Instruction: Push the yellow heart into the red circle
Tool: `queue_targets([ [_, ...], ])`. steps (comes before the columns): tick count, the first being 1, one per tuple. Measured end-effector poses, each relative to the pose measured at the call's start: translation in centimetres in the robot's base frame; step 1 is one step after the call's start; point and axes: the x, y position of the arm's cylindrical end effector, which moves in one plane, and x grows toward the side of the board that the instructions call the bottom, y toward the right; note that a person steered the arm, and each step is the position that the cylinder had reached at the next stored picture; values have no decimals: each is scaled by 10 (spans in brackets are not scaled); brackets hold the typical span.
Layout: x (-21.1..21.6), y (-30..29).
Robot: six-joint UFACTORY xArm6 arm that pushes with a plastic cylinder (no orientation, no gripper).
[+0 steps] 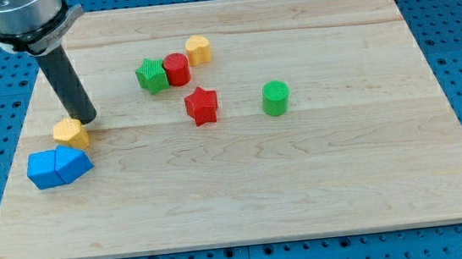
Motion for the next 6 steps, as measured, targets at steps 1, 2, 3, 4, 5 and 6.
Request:
queue_targets([
  [1,-25,96],
  [2,-53,171],
  [3,-100,243],
  [4,-151,252],
  [5,-169,202],
  [6,-152,185],
])
